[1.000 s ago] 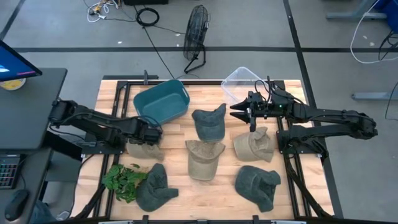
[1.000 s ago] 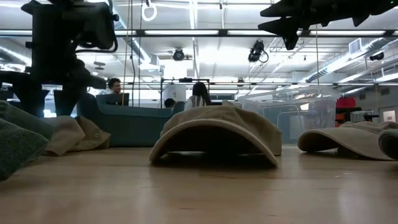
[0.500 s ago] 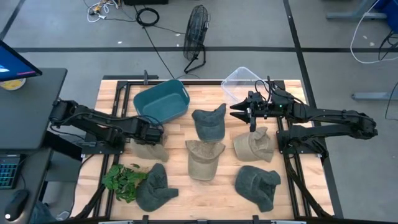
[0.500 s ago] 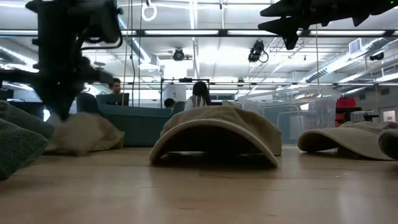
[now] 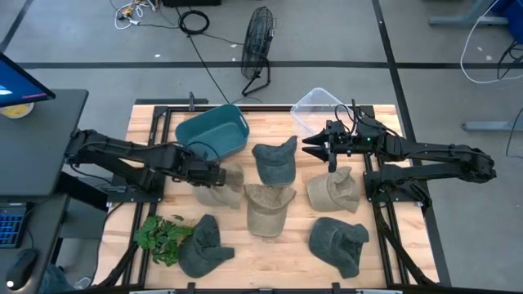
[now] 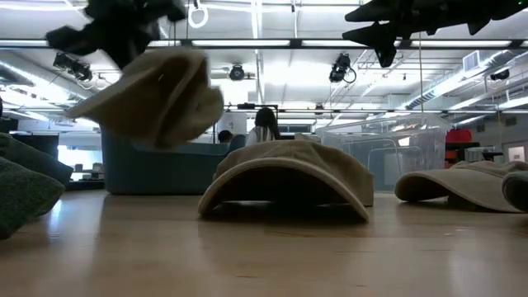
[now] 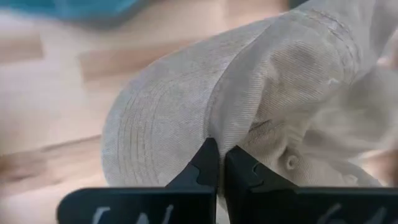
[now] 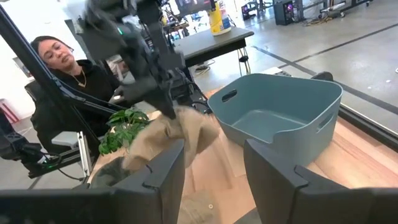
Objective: Pick & Place hat
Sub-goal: Put the left brown cap into the blue bin
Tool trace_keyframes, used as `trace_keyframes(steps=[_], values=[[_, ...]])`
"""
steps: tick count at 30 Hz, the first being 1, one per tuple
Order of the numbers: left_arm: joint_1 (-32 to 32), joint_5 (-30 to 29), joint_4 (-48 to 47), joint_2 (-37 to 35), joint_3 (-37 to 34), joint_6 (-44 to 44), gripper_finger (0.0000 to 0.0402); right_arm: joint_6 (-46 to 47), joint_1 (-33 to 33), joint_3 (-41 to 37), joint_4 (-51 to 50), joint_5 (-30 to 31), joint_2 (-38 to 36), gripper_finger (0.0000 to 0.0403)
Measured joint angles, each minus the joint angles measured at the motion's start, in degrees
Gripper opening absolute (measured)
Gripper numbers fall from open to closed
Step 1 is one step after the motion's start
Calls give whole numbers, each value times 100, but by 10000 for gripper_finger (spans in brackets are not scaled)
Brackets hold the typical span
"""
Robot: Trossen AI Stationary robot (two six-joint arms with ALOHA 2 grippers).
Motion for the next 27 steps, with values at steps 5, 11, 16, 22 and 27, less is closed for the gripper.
trace_keyframes(steps=[5, 11, 16, 22, 27], values=[[159, -1079, -165, -4, 676, 191, 10, 17, -2, 0, 0, 0, 0, 169], [1016, -1783, -494, -5, 791, 645, 6, 15, -1, 0, -4, -1, 0, 168], [1946, -1798, -561, 7, 788, 1439, 5, 15, -2, 0, -34, -1, 0, 168], [2865, -1783, -558, 7, 788, 1999, 9, 15, -2, 0, -34, -1, 0, 168], [3095, -1711, -557, 97, 788, 2099, 6, 15, -1, 0, -35, -1, 0, 168]])
